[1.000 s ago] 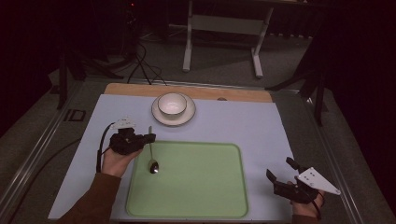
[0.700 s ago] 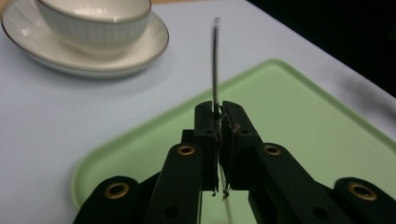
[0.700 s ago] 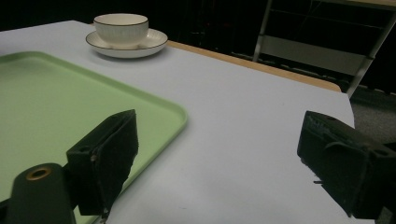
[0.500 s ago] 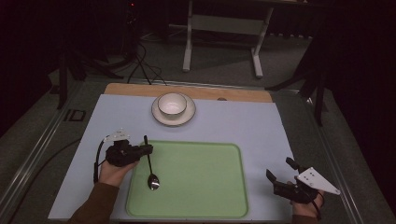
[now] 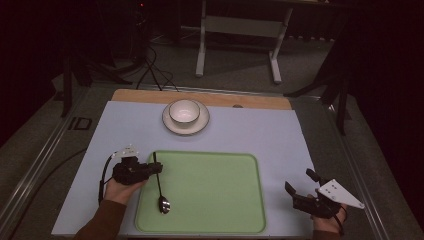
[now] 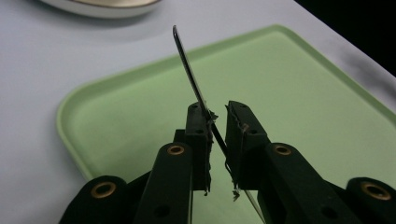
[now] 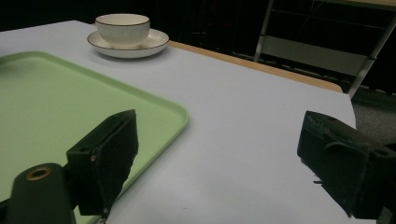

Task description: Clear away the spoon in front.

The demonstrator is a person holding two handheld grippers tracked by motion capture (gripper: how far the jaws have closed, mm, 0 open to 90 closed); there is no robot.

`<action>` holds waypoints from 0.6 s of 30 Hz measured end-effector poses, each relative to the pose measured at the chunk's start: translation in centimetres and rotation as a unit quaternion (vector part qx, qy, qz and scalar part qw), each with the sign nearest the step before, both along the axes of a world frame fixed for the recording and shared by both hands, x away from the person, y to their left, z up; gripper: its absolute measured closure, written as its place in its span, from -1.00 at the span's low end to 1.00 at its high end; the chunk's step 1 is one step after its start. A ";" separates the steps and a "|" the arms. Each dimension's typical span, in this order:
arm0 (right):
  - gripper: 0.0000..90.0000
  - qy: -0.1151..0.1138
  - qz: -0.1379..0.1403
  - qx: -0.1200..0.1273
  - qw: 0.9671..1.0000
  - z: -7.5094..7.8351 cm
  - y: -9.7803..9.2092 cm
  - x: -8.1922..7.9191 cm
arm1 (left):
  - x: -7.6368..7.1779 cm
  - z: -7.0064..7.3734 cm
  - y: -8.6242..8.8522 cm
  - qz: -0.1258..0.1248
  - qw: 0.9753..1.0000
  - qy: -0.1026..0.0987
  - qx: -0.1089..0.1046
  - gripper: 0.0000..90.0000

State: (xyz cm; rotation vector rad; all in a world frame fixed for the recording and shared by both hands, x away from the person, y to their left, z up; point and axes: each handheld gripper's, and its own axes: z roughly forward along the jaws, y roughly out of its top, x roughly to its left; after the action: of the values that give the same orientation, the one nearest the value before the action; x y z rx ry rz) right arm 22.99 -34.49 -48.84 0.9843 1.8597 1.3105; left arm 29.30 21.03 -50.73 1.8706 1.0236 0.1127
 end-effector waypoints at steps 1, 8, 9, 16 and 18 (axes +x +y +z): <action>-0.73 0.000 0.000 0.000 1.000 0.0 0.0 0.0 | -0.1 -0.1 0.0 0.000 1.000 0.002 0.001 0.75; -0.73 0.001 0.001 0.000 1.000 0.0 0.0 0.0 | -0.6 -1.0 0.0 -0.003 1.000 0.020 0.009 0.71; -0.73 0.001 0.001 0.000 1.000 0.0 0.0 0.0 | -0.7 -1.2 0.0 -0.003 1.000 0.024 0.010 0.71; -0.73 0.000 0.001 0.000 1.000 0.0 0.0 0.0 | -1.2 -1.6 -0.4 0.000 0.999 0.033 0.029 0.63; -0.73 0.001 0.001 0.000 1.000 0.0 0.0 0.0 | -1.0 -1.6 -0.4 0.008 0.999 0.029 0.044 0.54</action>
State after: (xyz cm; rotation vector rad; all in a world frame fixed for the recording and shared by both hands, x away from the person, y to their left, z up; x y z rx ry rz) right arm 23.00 -34.45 -48.85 0.9827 1.8629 1.3113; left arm 28.27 20.60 -52.37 1.9551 1.0896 0.1149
